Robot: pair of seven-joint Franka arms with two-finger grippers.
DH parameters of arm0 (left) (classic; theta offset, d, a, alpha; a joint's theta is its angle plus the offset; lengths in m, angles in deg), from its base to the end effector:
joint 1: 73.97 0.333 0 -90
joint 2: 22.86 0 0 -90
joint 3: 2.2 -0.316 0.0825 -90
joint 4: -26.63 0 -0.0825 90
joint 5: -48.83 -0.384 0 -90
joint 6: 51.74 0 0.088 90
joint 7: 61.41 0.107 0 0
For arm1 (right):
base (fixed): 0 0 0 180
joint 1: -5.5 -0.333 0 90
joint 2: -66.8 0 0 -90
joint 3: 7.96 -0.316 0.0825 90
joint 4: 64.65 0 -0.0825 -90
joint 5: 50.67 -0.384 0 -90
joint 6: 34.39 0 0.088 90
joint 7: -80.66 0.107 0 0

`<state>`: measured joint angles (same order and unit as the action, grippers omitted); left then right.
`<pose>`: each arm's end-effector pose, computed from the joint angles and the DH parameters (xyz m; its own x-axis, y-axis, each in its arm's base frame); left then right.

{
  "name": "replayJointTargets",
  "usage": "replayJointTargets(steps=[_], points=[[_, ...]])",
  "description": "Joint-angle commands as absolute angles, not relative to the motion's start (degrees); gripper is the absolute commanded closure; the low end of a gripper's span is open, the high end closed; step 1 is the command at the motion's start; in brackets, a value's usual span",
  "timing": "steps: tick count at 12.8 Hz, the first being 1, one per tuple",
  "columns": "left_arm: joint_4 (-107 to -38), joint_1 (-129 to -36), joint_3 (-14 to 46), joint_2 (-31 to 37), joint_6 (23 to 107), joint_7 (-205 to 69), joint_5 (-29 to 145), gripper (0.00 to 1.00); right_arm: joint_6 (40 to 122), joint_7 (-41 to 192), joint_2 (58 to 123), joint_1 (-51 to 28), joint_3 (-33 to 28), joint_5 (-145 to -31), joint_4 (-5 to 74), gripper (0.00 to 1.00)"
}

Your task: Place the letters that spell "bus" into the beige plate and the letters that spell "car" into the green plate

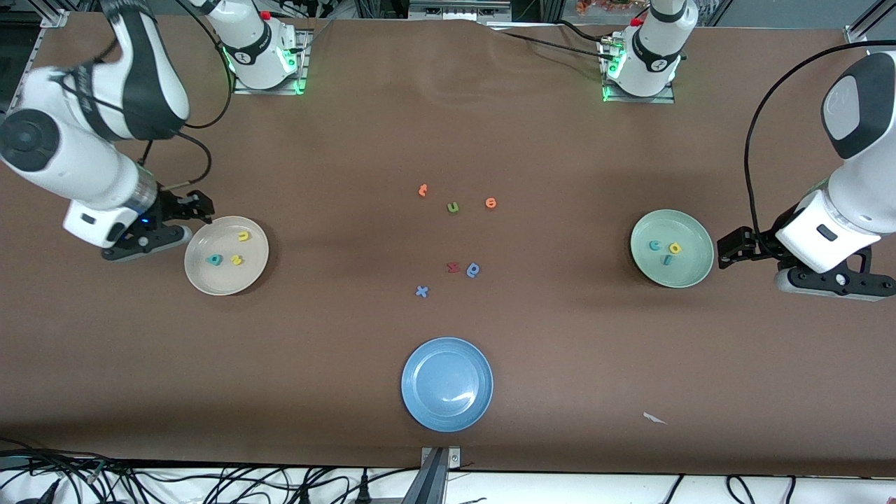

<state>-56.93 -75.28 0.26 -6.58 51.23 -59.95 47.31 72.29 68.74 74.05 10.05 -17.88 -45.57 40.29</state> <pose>0.6528 -0.0373 0.5270 0.9940 -0.0946 0.0545 -0.0939 -0.9955 -0.0155 0.5840 0.0446 0.4537 0.9412 0.3212 -0.1051 0.3267 -0.9443 0.0398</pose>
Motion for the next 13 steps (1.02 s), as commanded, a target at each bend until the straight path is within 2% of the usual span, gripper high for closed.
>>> replayJointTargets(steps=[1, 3, 11, 12, 13], points=[[-56.0, -75.4, 0.0, -6.7, 50.2, -59.0, 49.1, 0.0, 61.7, 68.2, 74.4, 4.5, -11.0, -47.5, 30.1, 0.14], [-56.0, -75.4, 0.0, -6.7, 50.2, -59.0, 49.2, 0.0, 58.2, 67.5, 74.0, 2.1, -7.4, -47.5, 27.2, 0.14], [-56.0, -75.4, 0.0, -6.7, 50.2, -59.1, 49.1, 0.0, 51.8, 66.2, 72.8, 2.3, -5.9, -47.2, 21.8, 0.14], [-56.0, -75.3, 0.0, -6.7, 50.2, -59.0, 49.1, 0.0, 50.6, 66.2, 72.8, 2.3, -5.3, -47.1, 20.8, 0.11], [-56.0, -75.3, 0.0, -6.8, 50.2, -59.1, 49.1, 0.0, 50.2, 66.3, 72.8, 2.3, -5.2, -46.9, 20.7, 0.01]])
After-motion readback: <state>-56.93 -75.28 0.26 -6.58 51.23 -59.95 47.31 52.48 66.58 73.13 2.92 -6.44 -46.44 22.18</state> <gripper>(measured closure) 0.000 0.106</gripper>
